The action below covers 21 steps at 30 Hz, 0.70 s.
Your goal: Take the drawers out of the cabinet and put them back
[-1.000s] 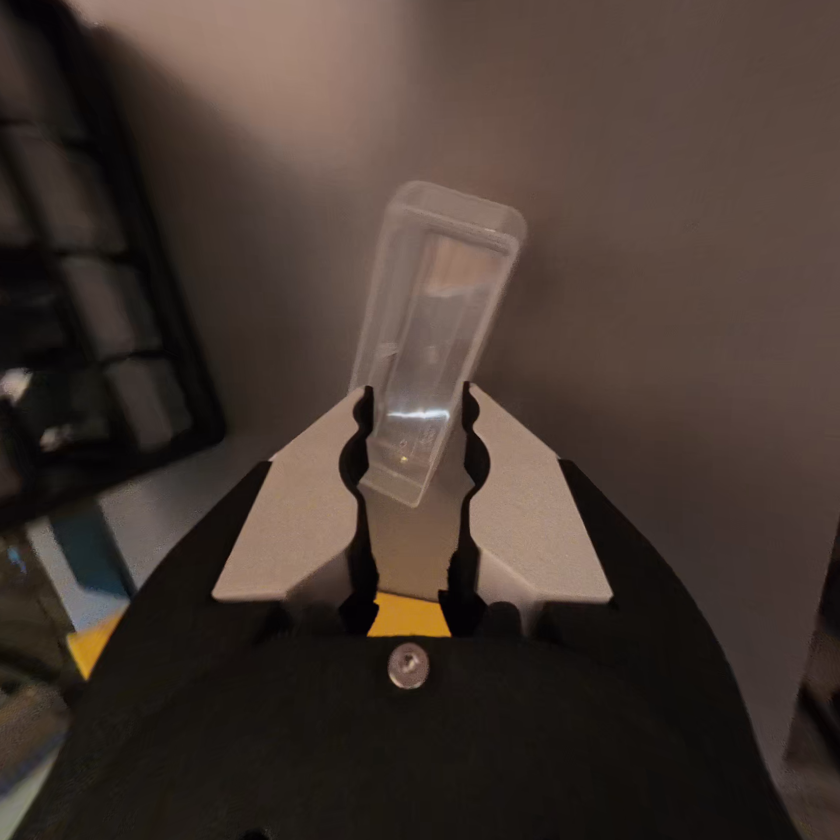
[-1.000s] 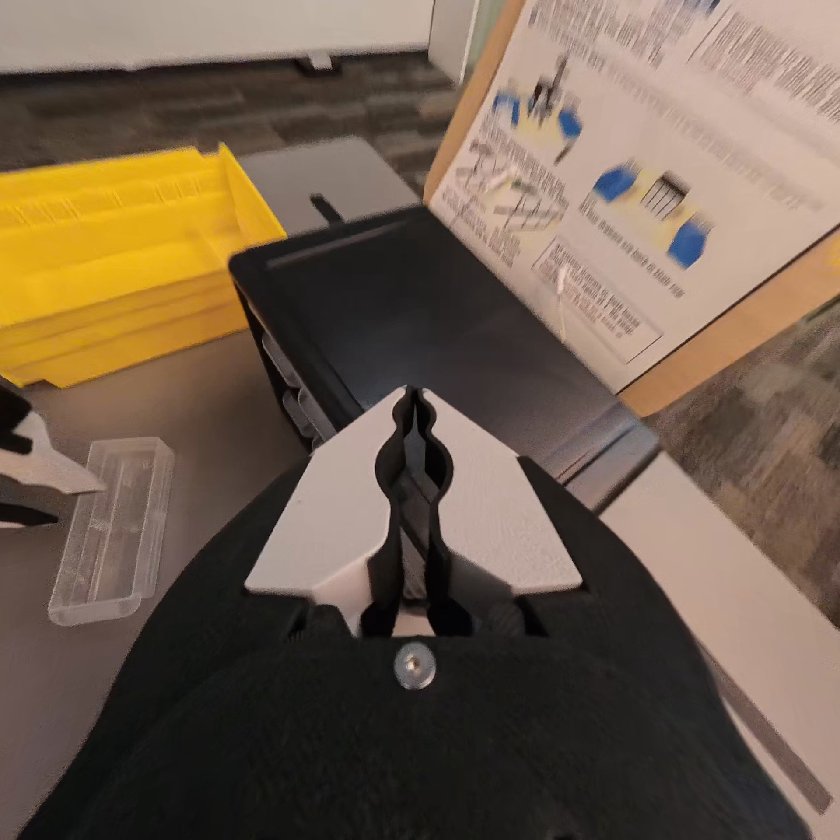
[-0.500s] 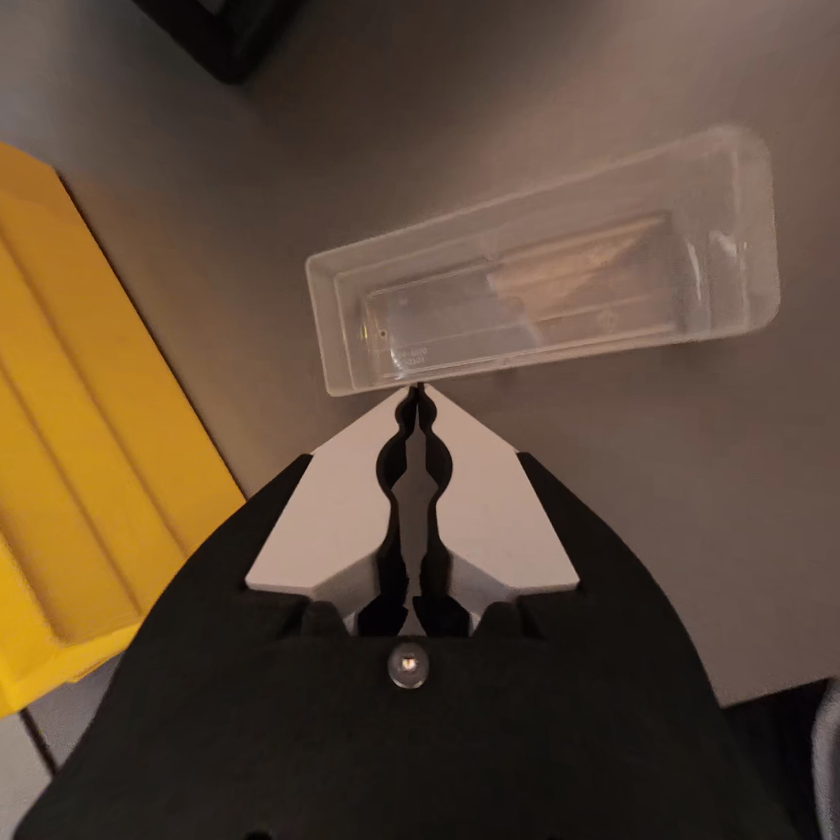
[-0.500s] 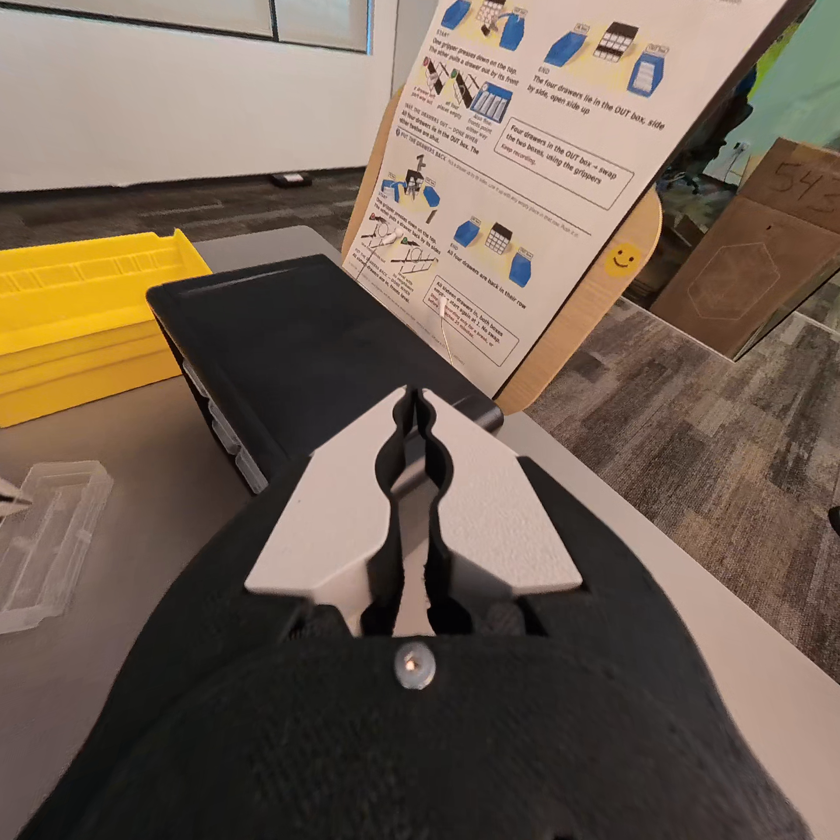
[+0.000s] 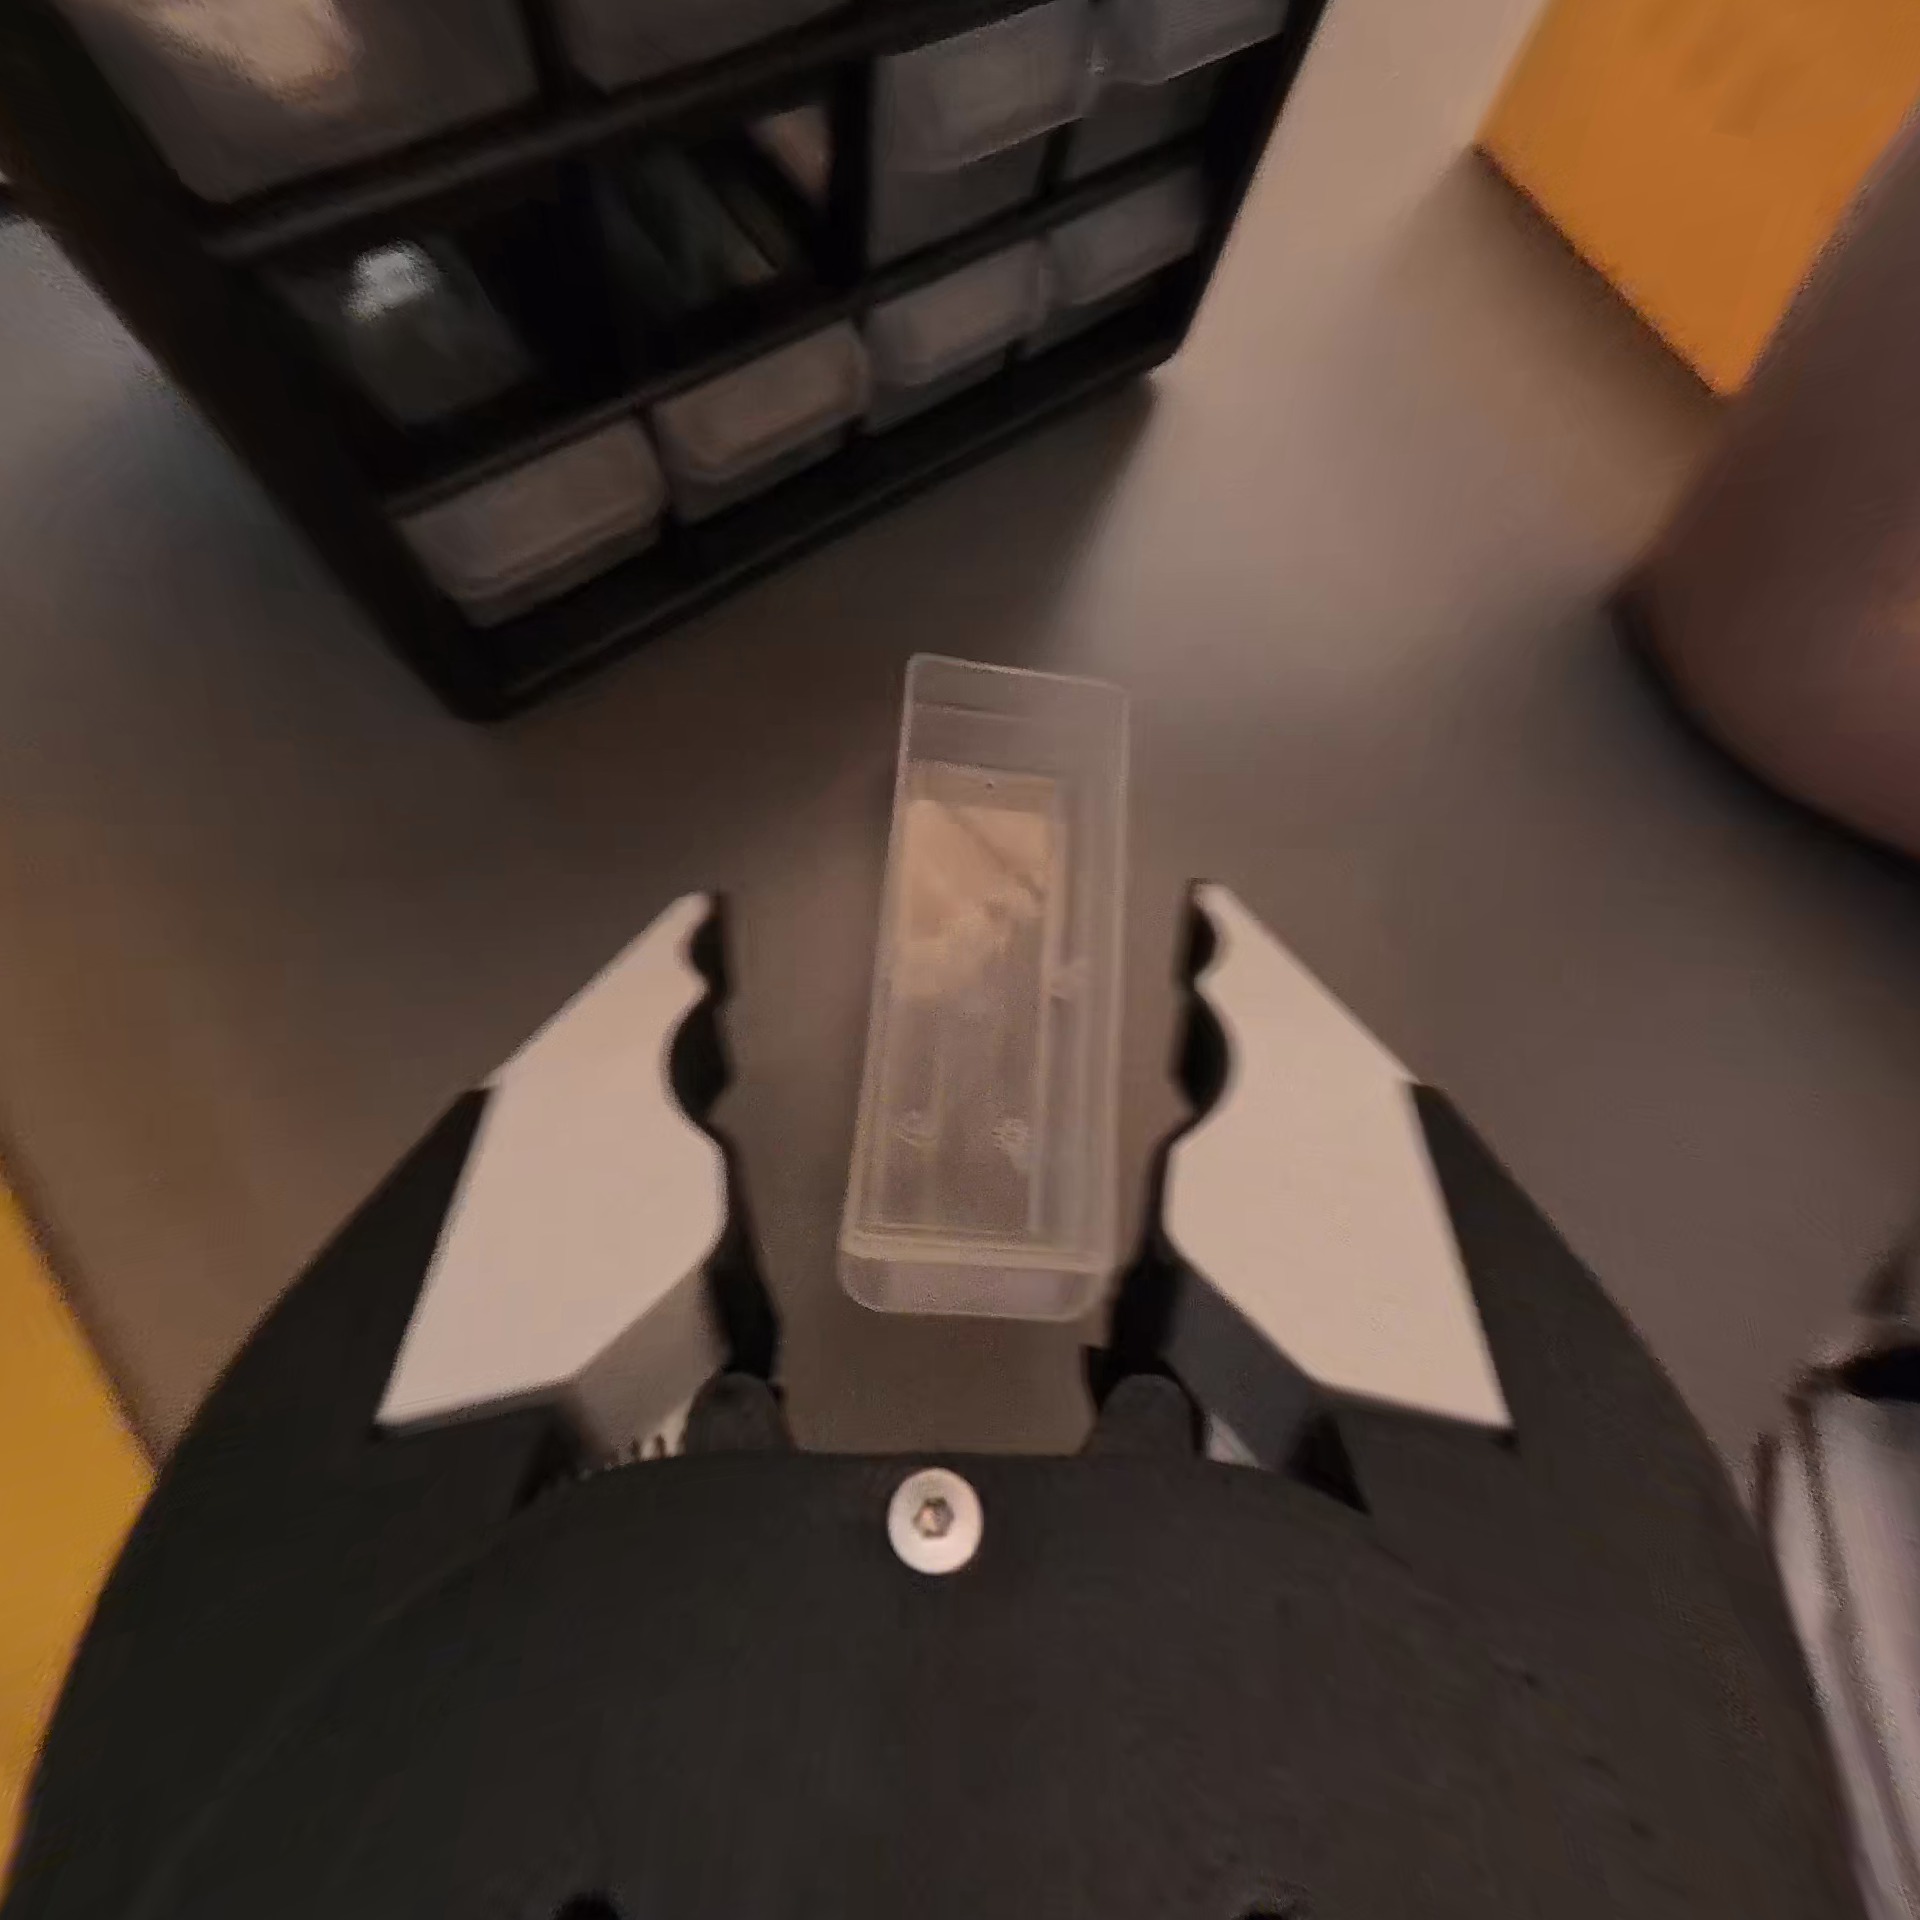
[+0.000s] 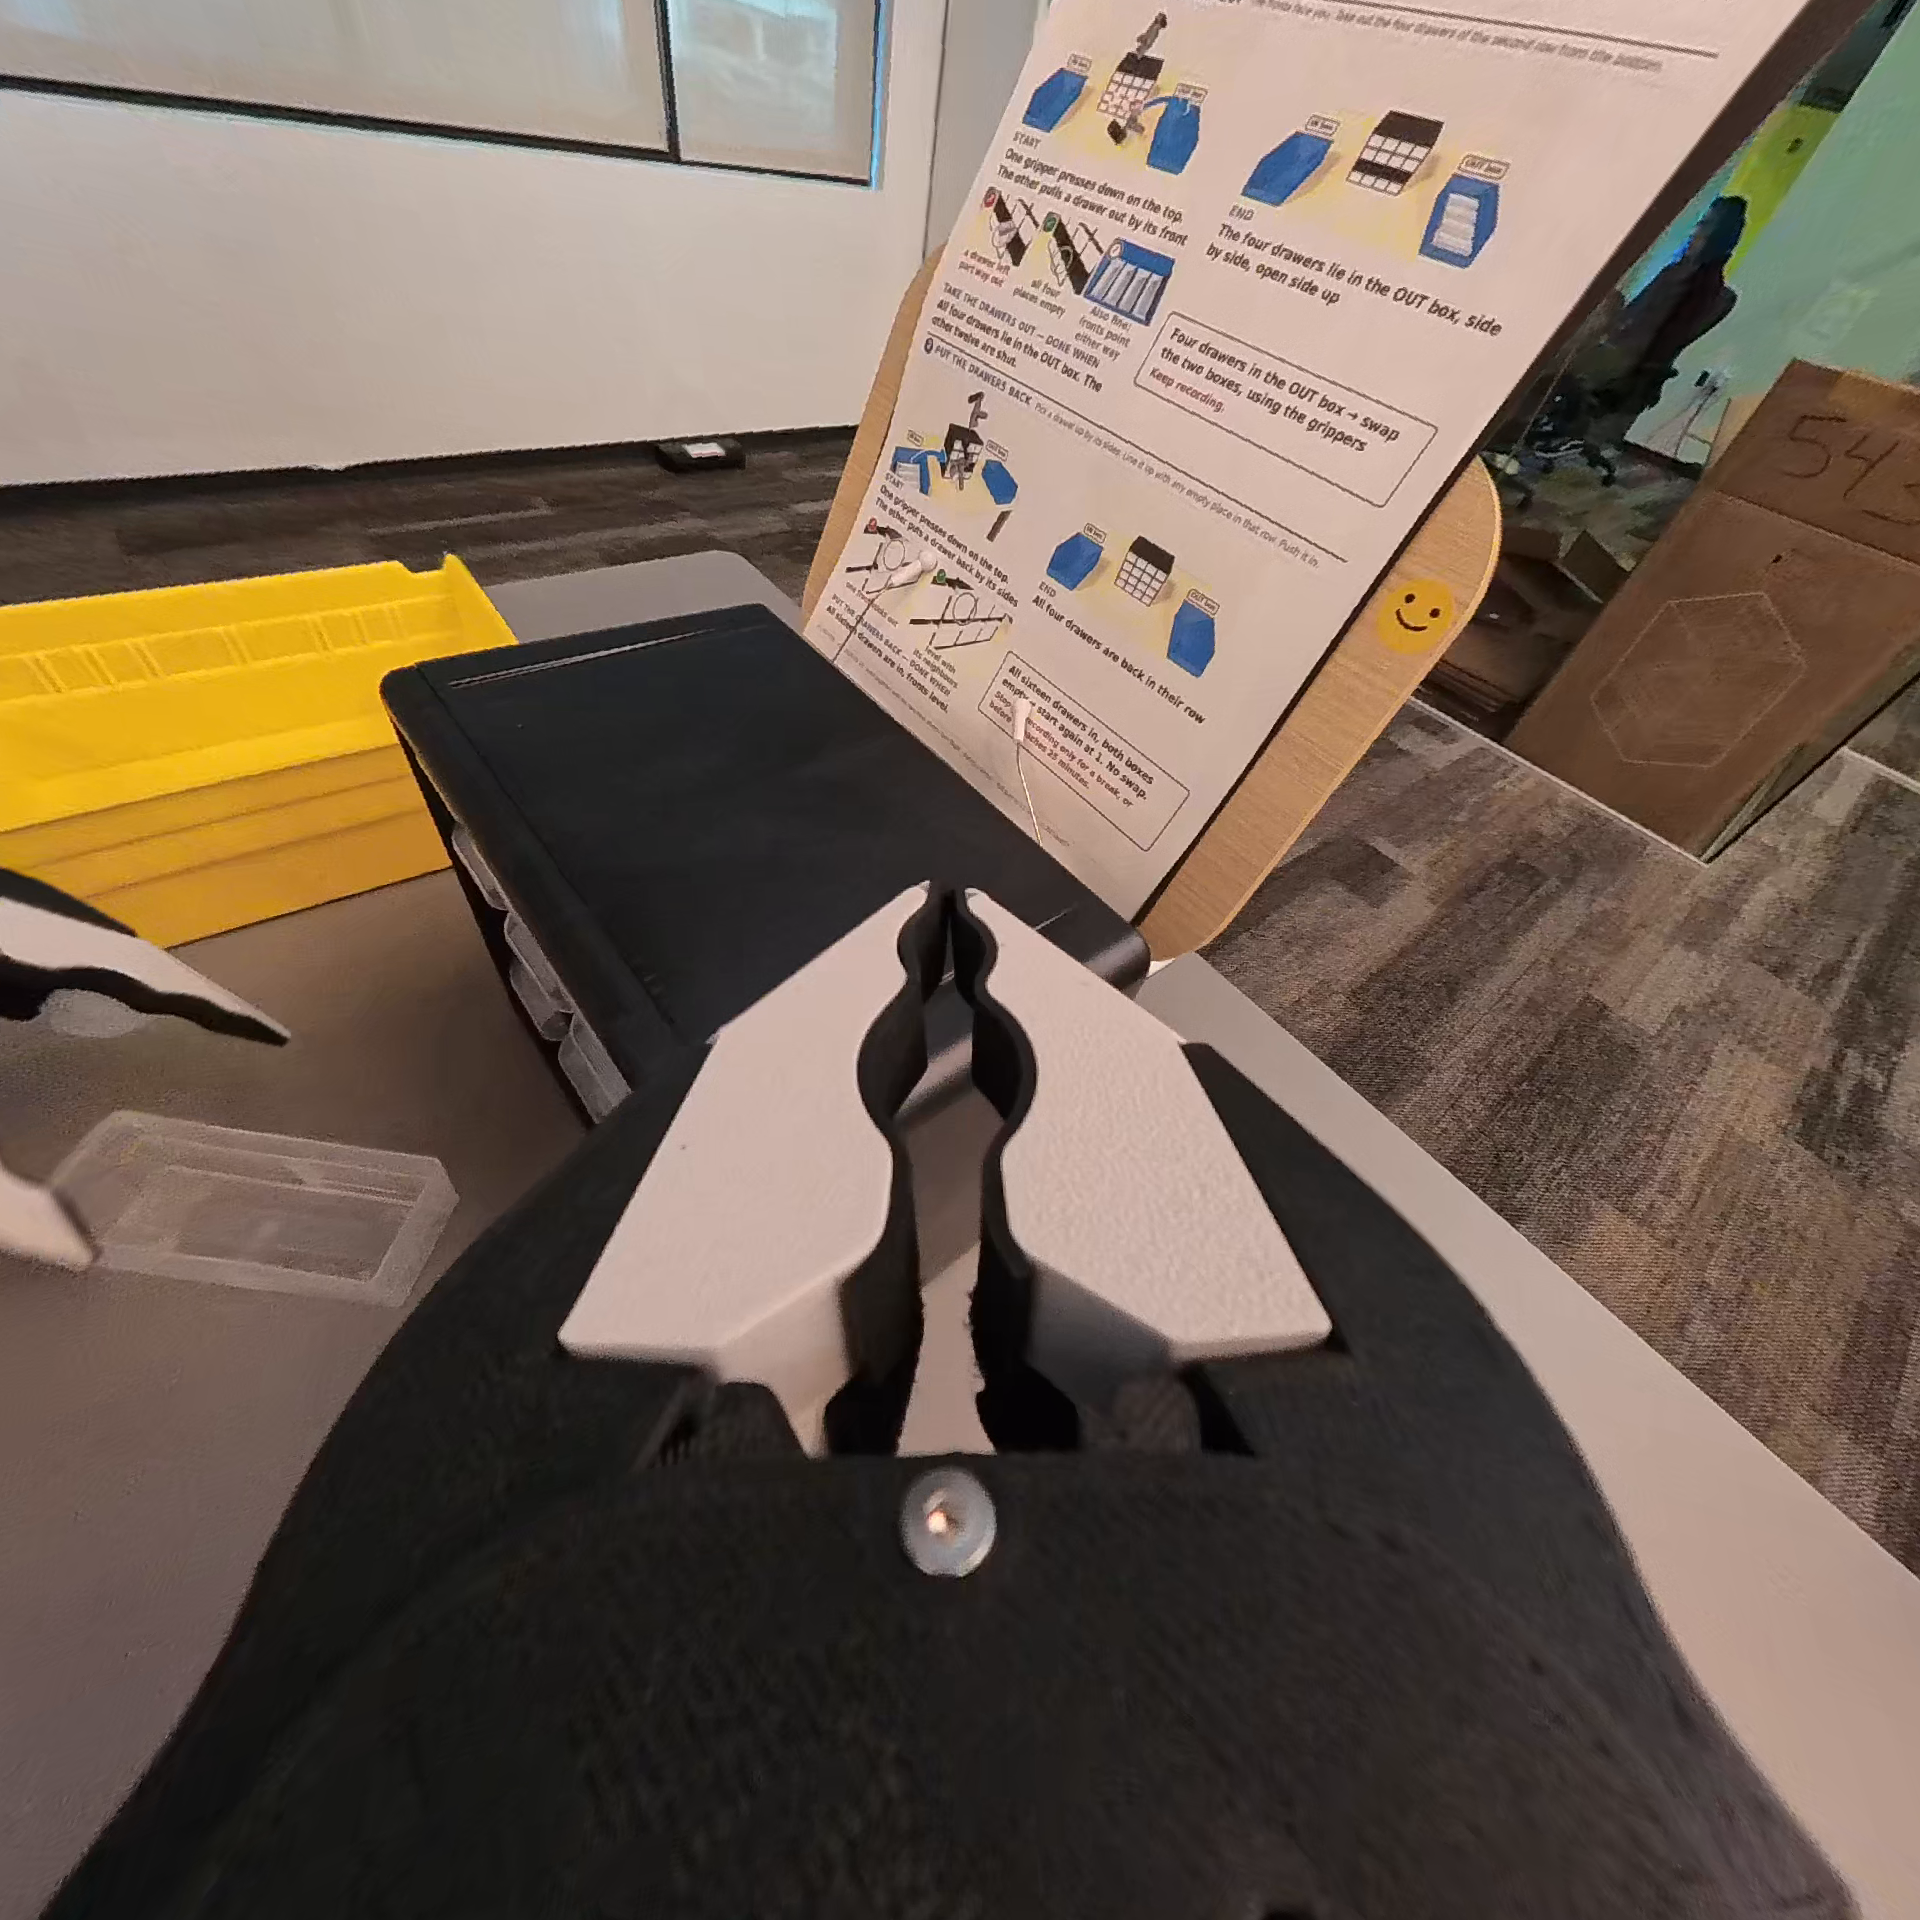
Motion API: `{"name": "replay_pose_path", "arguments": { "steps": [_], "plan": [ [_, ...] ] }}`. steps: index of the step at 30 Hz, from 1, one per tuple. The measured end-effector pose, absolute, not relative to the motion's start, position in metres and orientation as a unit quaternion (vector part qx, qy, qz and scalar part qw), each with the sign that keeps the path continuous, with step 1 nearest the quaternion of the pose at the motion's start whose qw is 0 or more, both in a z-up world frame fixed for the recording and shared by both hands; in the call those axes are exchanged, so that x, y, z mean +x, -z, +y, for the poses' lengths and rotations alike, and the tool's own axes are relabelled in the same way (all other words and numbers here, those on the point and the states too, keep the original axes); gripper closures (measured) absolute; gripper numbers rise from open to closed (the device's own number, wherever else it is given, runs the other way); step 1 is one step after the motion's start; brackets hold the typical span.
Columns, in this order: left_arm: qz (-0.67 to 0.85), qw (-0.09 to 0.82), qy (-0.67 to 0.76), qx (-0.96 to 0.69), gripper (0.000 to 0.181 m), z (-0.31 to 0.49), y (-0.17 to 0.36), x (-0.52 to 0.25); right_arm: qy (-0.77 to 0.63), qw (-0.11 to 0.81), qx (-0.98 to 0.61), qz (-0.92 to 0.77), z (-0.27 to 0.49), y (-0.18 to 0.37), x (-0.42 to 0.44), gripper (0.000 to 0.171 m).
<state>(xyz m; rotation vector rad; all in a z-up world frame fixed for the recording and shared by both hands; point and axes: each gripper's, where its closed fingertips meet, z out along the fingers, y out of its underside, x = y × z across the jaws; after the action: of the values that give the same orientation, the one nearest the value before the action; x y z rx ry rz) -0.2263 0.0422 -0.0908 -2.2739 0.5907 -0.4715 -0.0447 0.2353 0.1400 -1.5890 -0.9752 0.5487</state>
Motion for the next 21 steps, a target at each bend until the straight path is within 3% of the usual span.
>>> {"name": "replay_pose_path", "arguments": {
  "steps": [1,3,5,12,17,21],
  "plan": [
    [0.233,0.348,0.189,-0.888,0.074,0.038,0.095,-0.223,-0.236,0.562,-0.675,-0.415,0.236,-0.139,-0.046,0.171],
    [0.262,0.316,0.145,-0.900,0.062,0.033,0.110,-0.228,-0.238,0.557,-0.676,-0.420,0.236,-0.137,-0.048,0.171],
    [0.290,0.274,0.093,-0.912,0.064,0.029,0.126,-0.234,-0.234,0.551,-0.678,-0.427,0.236,-0.133,-0.050,0.171],
    [0.333,0.194,0.003,-0.923,0.116,0.019,0.151,-0.246,-0.231,0.542,-0.686,-0.427,0.247,-0.126,-0.050,0.171],
    [0.296,0.163,0.003,-0.941,0.120,0.016,0.149,-0.253,-0.278,0.556,-0.618,-0.481,0.249,-0.126,-0.064,0.169],
    [0.239,0.192,0.054,-0.950,0.120,0.016,0.129,-0.238,-0.356,0.528,-0.581,-0.507,0.251,-0.115,-0.067,0.169]
  ]
}}
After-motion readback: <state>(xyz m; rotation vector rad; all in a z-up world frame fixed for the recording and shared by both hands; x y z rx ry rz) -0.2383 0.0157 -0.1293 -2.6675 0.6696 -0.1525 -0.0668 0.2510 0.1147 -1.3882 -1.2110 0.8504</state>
